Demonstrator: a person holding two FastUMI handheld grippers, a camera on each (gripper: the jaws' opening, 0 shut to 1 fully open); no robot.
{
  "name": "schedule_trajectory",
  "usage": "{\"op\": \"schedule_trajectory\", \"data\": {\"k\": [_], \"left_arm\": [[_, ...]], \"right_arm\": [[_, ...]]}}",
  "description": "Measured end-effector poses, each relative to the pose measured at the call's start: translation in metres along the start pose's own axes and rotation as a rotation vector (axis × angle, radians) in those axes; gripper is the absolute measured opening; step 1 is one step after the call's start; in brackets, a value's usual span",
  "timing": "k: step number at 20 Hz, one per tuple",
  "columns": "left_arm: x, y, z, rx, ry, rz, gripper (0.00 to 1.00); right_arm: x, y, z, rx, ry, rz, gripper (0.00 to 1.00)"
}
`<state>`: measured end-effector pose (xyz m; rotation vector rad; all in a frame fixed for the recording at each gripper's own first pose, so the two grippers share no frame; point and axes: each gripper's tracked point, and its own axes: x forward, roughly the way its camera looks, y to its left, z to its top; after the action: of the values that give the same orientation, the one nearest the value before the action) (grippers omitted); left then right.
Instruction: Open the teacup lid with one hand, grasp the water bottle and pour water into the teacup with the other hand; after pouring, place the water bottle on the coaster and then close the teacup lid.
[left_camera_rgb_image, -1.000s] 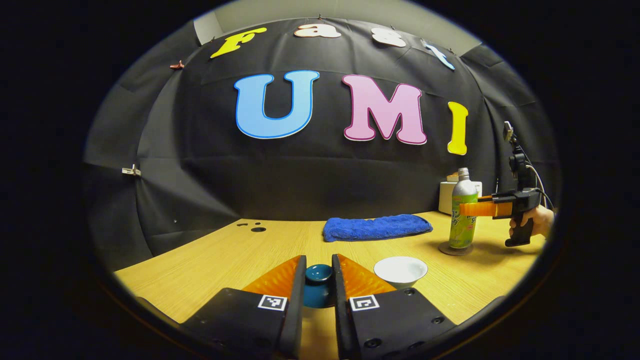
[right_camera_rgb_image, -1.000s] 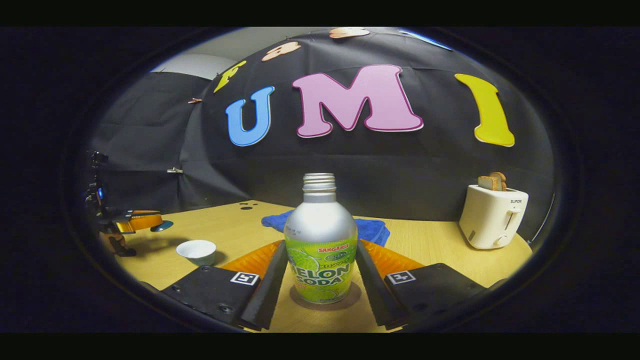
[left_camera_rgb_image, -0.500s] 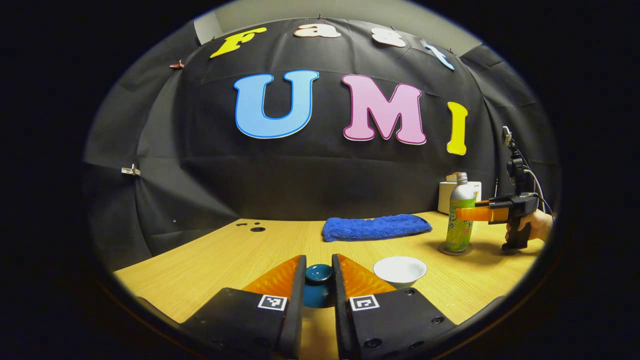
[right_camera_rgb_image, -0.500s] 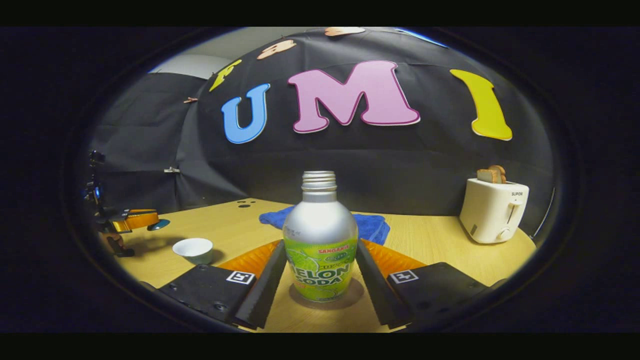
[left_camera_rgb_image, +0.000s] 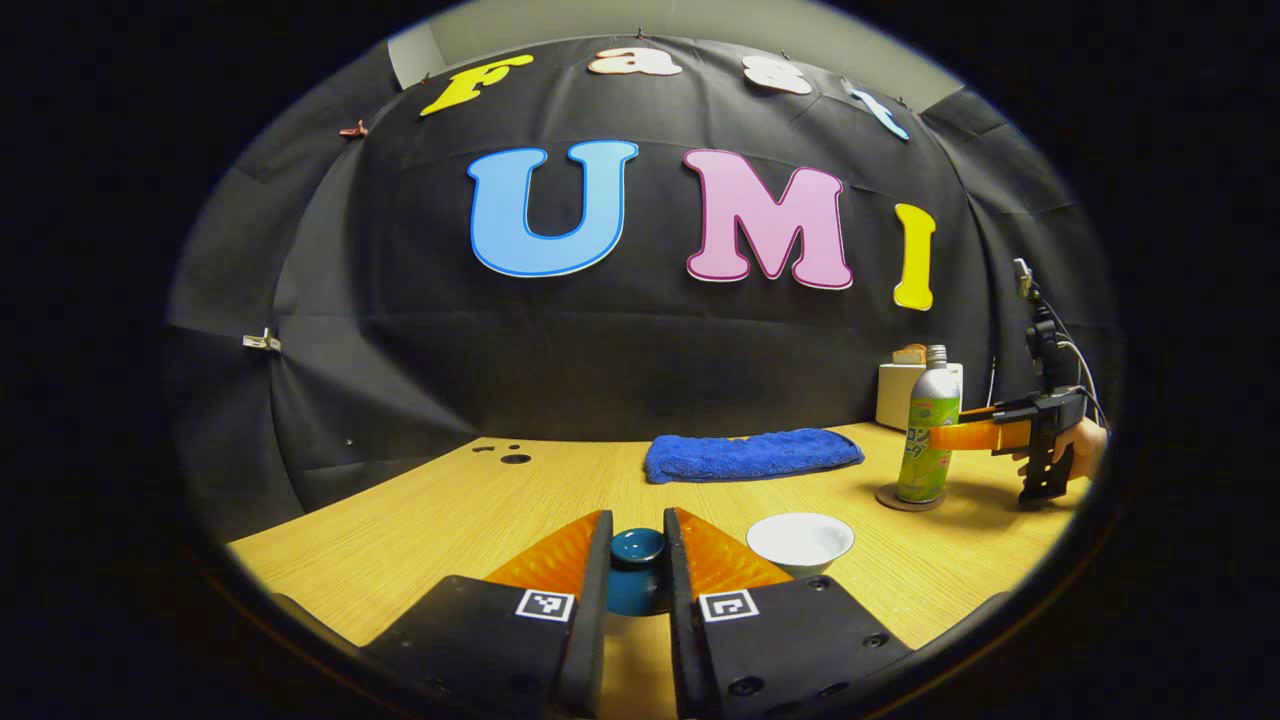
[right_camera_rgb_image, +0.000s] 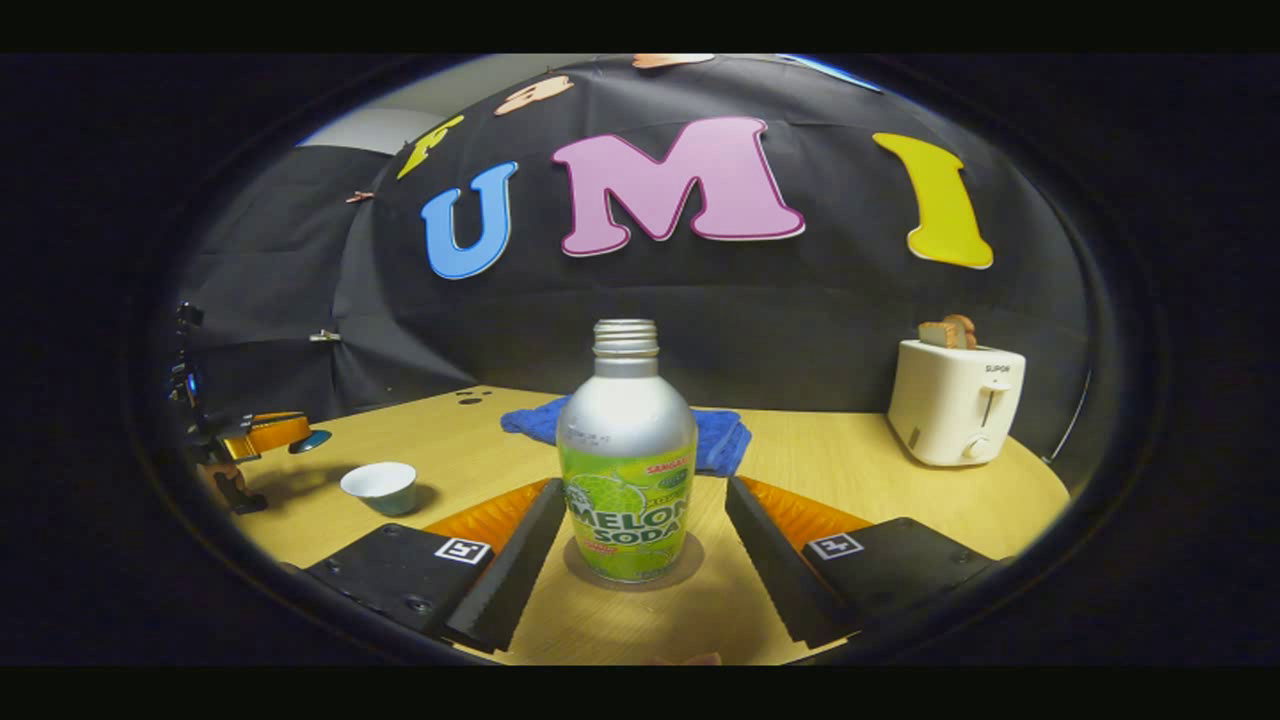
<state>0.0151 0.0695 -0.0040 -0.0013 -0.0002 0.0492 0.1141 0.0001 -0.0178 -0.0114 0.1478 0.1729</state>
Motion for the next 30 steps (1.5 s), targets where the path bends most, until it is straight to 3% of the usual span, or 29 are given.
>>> {"op": "schedule_trajectory", "data": {"k": [8, 16, 23, 30], "left_arm": [[0.000, 0.001, 0.000, -0.002, 0.000, 0.022, 0.31], [0.008, -0.043, 0.002, -0.001, -0.005, -0.076, 0.31], [0.023, -0.091, 0.003, 0.003, -0.004, -0.145, 0.31], [0.033, -0.100, -0.002, 0.017, 0.042, -0.142, 0.31]], "right_arm": [[-0.051, 0.006, -0.017, 0.008, -0.028, -0.004, 0.99], [-0.097, 0.009, -0.006, 0.010, -0.138, 0.006, 0.98], [-0.105, 0.013, -0.006, 0.000, -0.135, -0.009, 0.98], [-0.104, 0.015, -0.006, -0.001, -0.135, -0.002, 0.98]]}}
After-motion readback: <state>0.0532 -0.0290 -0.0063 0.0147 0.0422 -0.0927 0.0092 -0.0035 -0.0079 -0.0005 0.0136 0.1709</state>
